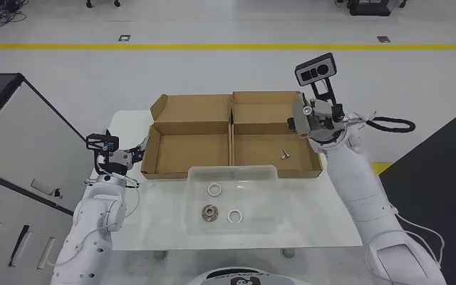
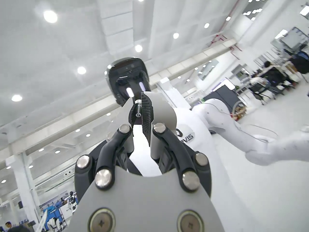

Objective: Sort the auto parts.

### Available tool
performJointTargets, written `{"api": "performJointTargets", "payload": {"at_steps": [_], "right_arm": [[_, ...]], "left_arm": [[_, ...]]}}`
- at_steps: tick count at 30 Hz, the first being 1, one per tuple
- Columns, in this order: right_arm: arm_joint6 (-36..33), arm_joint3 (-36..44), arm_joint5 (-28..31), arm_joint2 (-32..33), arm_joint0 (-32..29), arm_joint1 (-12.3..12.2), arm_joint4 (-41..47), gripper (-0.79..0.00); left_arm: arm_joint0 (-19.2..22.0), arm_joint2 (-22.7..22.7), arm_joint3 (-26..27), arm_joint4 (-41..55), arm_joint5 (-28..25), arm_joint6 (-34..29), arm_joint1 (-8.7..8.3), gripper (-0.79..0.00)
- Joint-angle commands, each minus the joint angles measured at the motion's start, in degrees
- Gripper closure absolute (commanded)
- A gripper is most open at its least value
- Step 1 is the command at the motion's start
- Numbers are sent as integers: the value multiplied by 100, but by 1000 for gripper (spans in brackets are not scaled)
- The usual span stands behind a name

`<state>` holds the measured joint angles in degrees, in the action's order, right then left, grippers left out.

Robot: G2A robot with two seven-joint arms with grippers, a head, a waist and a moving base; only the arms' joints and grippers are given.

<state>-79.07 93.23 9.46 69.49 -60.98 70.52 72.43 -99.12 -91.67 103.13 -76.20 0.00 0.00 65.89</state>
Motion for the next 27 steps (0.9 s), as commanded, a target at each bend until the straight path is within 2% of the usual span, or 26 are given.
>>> {"api": "performJointTargets", "payload": {"at_steps": [1, 5, 15, 27], "right_arm": [[-14, 37, -38, 50, -16, -11, -175, 0], [-45, 109, -86, 87, -64, -3, -137, 0], [-4, 135, 103, -31, -190, 157, 1062, 0], [-4, 135, 103, -31, -190, 157, 1062, 0]], "left_arm": [[0, 0, 0, 0, 0, 0, 0, -785], [0, 0, 0, 0, 0, 0, 0, -785], [0, 0, 0, 0, 0, 0, 0, -785], [0, 0, 0, 0, 0, 0, 0, -785]]}}
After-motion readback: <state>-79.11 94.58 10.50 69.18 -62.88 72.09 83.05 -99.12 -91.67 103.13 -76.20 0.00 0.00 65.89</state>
